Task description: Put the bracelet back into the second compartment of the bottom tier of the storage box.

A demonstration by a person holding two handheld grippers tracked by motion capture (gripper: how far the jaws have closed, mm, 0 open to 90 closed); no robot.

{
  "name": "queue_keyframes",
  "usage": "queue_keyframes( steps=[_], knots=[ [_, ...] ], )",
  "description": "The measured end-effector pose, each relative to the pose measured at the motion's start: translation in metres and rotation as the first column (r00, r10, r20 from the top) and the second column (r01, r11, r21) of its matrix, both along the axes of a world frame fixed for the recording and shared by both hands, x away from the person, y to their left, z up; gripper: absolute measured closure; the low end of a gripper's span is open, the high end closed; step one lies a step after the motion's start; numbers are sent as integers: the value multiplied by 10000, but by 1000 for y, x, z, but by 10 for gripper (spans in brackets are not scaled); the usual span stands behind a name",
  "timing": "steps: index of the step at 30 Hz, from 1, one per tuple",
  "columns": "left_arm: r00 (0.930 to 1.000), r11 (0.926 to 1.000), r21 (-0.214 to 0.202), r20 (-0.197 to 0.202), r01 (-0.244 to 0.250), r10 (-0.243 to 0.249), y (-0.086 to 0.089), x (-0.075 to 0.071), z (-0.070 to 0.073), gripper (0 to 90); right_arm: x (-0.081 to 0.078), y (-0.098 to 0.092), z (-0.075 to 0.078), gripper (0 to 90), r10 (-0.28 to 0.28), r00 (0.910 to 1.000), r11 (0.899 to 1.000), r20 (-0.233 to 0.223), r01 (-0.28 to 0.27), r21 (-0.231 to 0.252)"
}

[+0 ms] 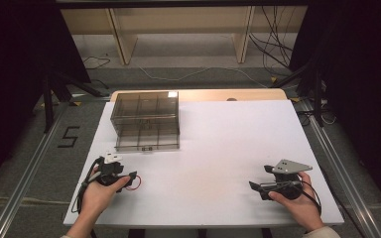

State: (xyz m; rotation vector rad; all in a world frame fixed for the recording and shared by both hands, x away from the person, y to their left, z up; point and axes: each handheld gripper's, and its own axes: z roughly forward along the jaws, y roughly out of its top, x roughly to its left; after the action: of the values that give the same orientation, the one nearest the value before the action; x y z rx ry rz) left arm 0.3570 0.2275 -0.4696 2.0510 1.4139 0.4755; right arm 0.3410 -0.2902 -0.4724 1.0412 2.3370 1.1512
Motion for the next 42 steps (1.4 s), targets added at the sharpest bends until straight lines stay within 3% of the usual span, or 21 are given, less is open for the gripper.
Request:
queue_keyframes(
  steps=[4,9,28,34,39,42],
  knots=[
    [9996,9999,-32,-268,-128,127,3,1,-4,494,0,0,0,169,1,10000,10000,-14,-1,-27],
    [9975,9999,97,-707,59,-52,3,3,-12,542,0,0,0,169,-3,10000,10000,-45,3,-64],
    [9989,9978,652,-442,153,-124,-4,3,-13,771,0,1,-1,169,86,10000,10000,8,-86,-43],
    [9987,9989,421,-472,219,-199,-4,2,-14,861,0,1,-1,170,104,9999,9999,12,-104,-30],
    [9987,9988,424,-457,233,-214,-4,2,-13,876,0,2,-1,170,122,9999,9999,34,-122,-11],
    [9982,9992,212,-503,327,-316,-6,2,-12,881,0,1,-1,170,129,9999,9999,18,-129,-18]
  ],
)
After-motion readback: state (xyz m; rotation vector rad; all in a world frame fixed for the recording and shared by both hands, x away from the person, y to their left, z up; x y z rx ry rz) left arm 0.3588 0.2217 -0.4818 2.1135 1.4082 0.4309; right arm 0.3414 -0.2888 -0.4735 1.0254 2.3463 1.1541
